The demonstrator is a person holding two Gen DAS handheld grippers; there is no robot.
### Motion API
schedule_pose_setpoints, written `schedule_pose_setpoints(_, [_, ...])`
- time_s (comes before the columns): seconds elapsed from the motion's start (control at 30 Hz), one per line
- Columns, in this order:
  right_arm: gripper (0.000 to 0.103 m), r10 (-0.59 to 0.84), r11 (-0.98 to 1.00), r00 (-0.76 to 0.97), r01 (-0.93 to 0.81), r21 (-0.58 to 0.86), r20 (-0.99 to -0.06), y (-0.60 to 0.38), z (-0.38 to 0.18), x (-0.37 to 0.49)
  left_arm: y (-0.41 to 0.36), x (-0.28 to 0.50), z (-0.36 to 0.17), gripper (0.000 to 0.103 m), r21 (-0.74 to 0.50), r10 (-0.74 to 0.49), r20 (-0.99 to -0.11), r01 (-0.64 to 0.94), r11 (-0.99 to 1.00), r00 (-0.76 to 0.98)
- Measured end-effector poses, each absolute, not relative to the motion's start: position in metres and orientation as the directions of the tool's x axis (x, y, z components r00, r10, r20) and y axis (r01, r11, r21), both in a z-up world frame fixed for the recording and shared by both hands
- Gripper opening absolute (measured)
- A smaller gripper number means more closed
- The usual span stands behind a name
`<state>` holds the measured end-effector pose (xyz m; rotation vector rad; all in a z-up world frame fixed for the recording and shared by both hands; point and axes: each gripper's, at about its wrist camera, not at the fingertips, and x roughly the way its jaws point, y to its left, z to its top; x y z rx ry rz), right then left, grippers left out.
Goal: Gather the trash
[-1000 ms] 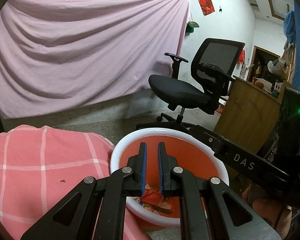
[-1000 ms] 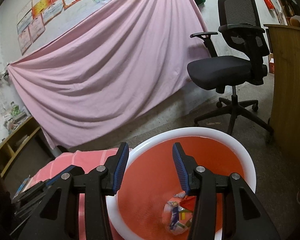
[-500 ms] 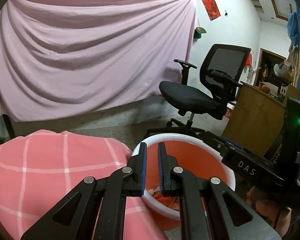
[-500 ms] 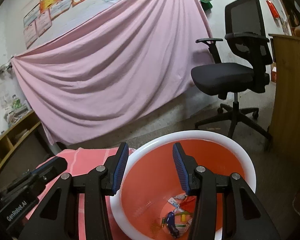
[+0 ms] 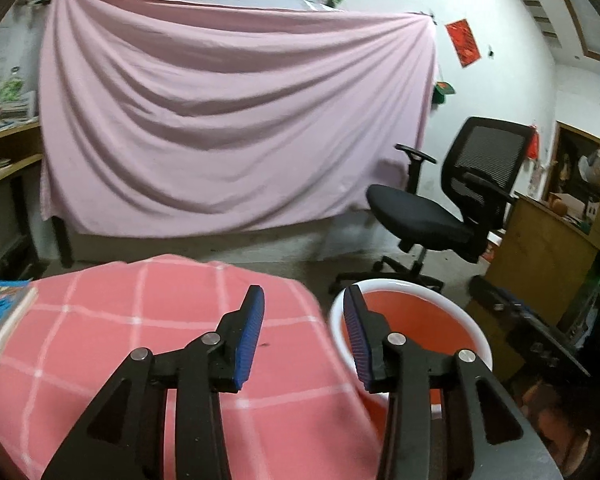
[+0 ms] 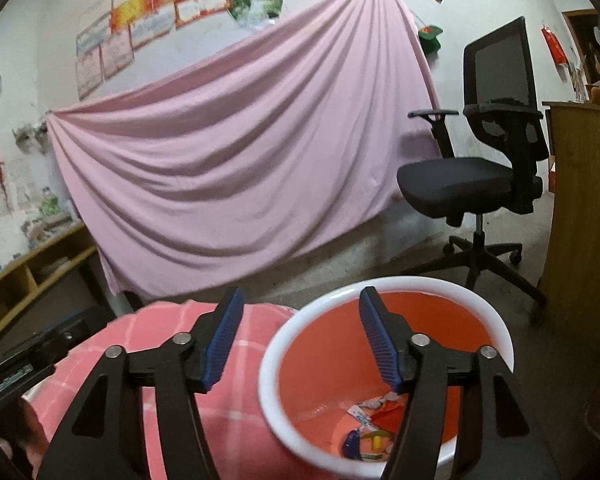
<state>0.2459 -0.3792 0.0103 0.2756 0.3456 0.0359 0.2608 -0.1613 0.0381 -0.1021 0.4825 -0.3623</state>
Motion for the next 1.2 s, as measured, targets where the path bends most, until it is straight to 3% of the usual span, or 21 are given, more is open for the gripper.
schedule_pose_setpoints(0.13, [0.071, 0.076, 0.965, 0.956, 0.001, 0.262, -0.283, -0.369, 0.015, 0.230, -0.136, 0.243, 0.039, 0.045, -0.189, -0.329, -0.426, 0.273, 0.943, 0.843])
schedule_pose_setpoints(0.3, [0.080, 0.082, 0.970, 0.968, -0.023, 0.240, -0.239, -0.348, 0.019, 0.215, -0.113, 0.220, 0.041, 0.047, -0.176, -0.290, -0.415, 0.236, 0.956, 0.862])
schedule_pose_setpoints(0.37, [0.082, 0.086, 0.973, 0.972, -0.035, 0.229, -0.219, -0.340, 0.020, 0.209, -0.105, 0.213, 0.042, 0.054, -0.174, -0.275, -0.413, 0.221, 0.960, 0.868])
schedule_pose_setpoints(0.53, [0.094, 0.098, 0.977, 0.981, -0.062, 0.204, -0.170, -0.322, 0.022, 0.194, -0.078, 0.191, 0.041, 0.055, -0.188, -0.240, -0.400, 0.177, 0.966, 0.885])
schedule_pose_setpoints(0.6, [0.099, 0.103, 0.978, 0.983, -0.072, 0.197, -0.152, -0.315, 0.022, 0.188, -0.072, 0.186, 0.041, 0.060, -0.186, -0.226, -0.399, 0.162, 0.969, 0.889])
schedule_pose_setpoints(0.67, [0.103, 0.109, 0.978, 0.985, -0.082, 0.190, -0.136, -0.309, 0.021, 0.182, -0.062, 0.176, 0.040, 0.073, -0.189, -0.206, -0.388, 0.142, 0.972, 0.898])
schedule_pose_setpoints(0.73, [0.103, 0.111, 0.979, 0.986, -0.087, 0.184, -0.128, -0.304, 0.020, 0.177, -0.054, 0.167, 0.041, 0.080, -0.195, -0.190, -0.371, 0.123, 0.973, 0.909])
schedule_pose_setpoints(0.9, [0.103, 0.119, 0.980, 0.986, -0.099, 0.171, -0.113, -0.294, 0.018, 0.165, -0.043, 0.151, 0.040, 0.086, -0.186, -0.166, -0.353, 0.105, 0.977, 0.921])
schedule_pose_setpoints(0.97, [0.103, 0.118, 0.981, 0.987, -0.100, 0.164, -0.106, -0.290, 0.018, 0.160, -0.039, 0.144, 0.039, 0.098, -0.173, -0.146, -0.340, 0.091, 0.981, 0.929])
schedule_pose_setpoints(1.2, [0.103, 0.116, 0.985, 0.989, -0.103, 0.138, -0.088, -0.278, 0.015, 0.138, -0.029, 0.121, 0.033, 0.099, -0.152, -0.128, -0.296, 0.086, 0.985, 0.946])
